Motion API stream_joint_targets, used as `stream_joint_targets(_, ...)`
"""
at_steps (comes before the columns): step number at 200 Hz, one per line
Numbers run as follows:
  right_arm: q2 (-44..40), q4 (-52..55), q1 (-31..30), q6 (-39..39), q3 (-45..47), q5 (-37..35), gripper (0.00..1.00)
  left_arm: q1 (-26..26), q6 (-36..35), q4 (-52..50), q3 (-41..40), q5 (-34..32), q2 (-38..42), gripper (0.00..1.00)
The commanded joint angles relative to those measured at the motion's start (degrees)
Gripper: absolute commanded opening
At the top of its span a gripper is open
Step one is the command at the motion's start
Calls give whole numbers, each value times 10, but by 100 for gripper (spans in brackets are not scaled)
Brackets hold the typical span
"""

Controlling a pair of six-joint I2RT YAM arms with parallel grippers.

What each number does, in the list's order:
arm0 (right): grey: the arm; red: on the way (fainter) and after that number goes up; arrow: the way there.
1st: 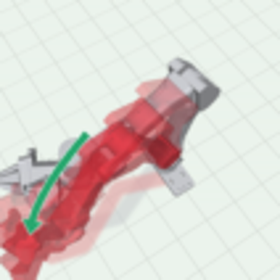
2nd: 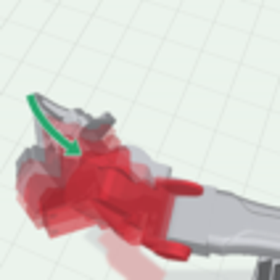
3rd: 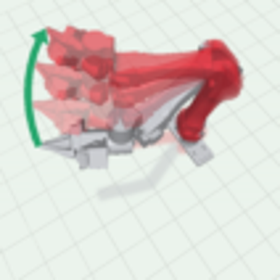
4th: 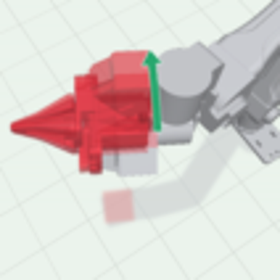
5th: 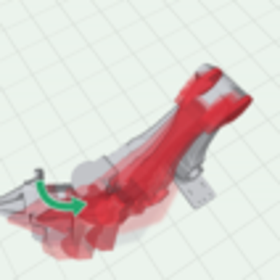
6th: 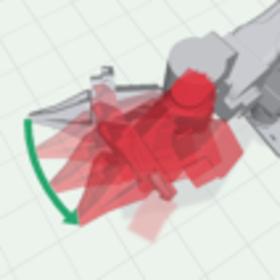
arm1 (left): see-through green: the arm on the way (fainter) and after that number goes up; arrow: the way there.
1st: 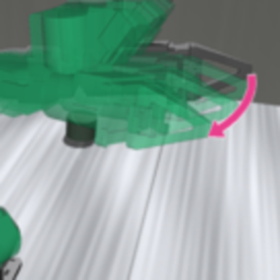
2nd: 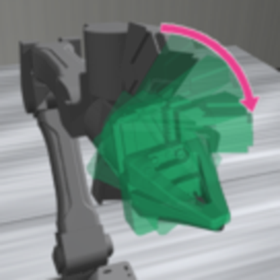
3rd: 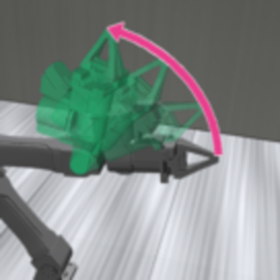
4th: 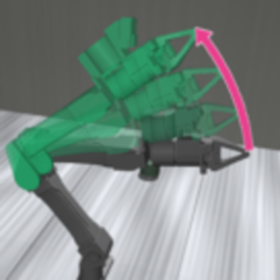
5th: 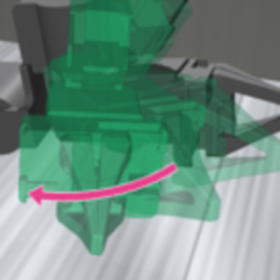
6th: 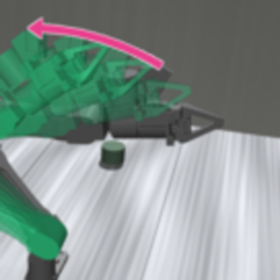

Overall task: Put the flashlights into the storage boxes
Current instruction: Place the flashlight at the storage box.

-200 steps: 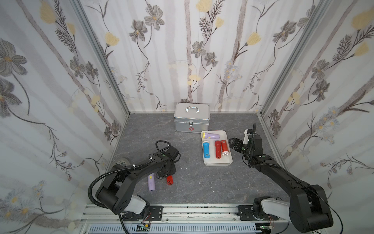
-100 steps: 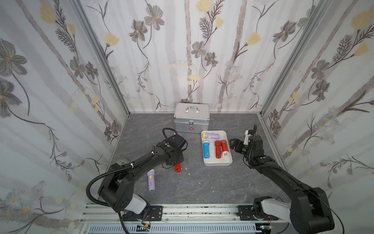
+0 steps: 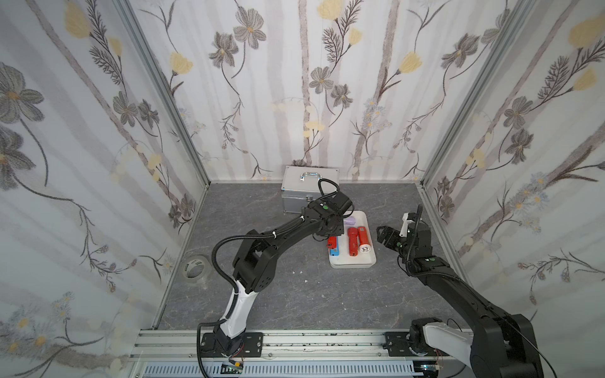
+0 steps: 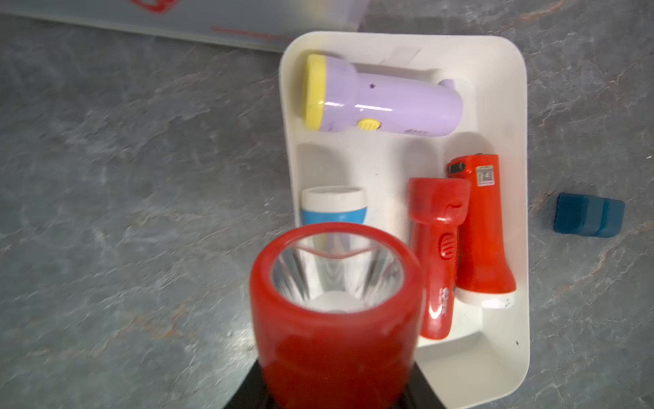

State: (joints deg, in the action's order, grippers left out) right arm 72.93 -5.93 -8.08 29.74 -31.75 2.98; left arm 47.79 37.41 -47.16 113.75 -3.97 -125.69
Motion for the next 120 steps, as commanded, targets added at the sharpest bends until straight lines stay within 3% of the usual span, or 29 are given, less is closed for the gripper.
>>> stream_joint_targets(1,-13,0,12,-7,7,11,92,9,-19,-66,99,-12,-66,36)
stream_joint_targets(21,-20,0,19,-10,12,19,92,21,-20,-91,185,-8,-122,36)
stream_joint_targets(53,-21,-2,25,-10,21,30,92,31,-24,-106,256,-5,-178,37)
stream_joint_targets(120,-30,-7,25,-7,30,39,92,28,-24,-150,267,-82,-213,38)
